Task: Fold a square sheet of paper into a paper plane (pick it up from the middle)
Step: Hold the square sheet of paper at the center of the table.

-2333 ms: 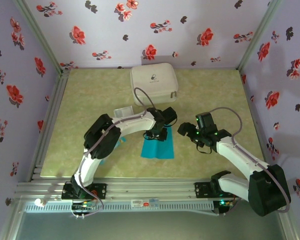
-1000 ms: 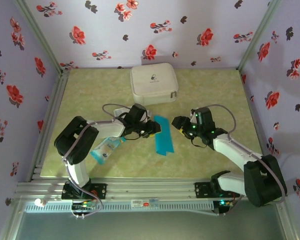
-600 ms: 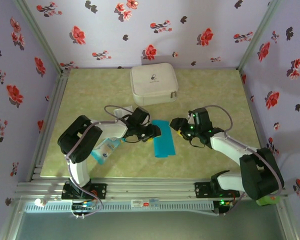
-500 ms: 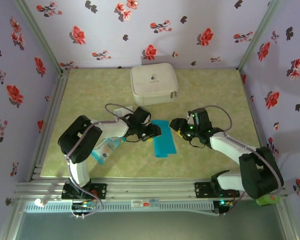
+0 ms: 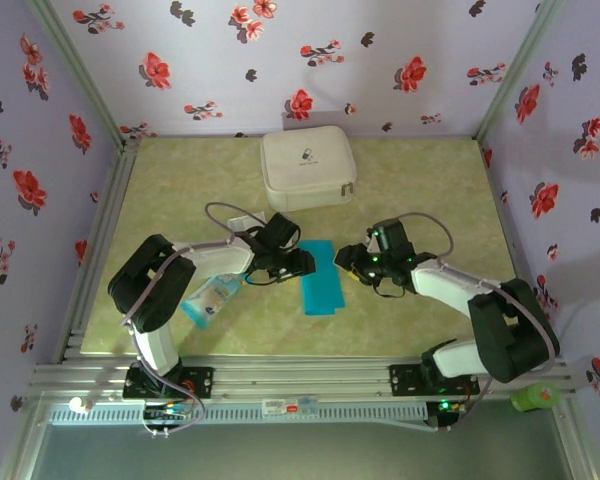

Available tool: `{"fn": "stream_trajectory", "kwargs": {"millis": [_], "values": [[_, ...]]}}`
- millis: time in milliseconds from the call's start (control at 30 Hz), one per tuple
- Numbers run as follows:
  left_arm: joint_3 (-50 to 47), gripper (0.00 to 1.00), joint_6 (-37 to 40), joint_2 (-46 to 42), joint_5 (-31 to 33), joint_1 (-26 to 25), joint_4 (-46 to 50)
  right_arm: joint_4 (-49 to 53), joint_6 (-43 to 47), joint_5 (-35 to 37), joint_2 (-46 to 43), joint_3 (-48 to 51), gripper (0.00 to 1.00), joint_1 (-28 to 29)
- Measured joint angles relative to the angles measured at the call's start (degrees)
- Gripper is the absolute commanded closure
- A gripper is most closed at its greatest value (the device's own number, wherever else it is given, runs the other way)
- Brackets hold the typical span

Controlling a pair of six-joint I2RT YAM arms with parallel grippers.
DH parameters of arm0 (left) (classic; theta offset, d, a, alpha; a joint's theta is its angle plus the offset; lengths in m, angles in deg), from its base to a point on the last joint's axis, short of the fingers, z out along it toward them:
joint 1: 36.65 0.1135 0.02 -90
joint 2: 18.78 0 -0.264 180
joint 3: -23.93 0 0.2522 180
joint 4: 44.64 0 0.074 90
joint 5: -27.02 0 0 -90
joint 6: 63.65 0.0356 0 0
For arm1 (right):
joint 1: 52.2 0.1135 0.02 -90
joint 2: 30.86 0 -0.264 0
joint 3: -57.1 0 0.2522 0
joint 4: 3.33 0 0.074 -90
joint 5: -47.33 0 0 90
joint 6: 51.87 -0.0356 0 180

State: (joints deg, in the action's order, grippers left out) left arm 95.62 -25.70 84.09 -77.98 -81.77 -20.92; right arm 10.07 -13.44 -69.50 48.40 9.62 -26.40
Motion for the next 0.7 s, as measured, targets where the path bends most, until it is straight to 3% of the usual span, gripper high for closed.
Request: {"fn": "stream_trajectory", "kwargs": {"millis": [200, 700], "values": [[0.5, 0.49, 1.7, -0.1, 1.5, 0.0, 3.1, 0.0, 0.2, 0.0, 3.6, -1.6, 0.74, 1.9], [0.9, 0.49, 1.9, -0.2, 3.0, 0.0, 4.7, -2.0, 0.1, -1.5, 11.3, -3.0, 0.90, 3.6]]}}
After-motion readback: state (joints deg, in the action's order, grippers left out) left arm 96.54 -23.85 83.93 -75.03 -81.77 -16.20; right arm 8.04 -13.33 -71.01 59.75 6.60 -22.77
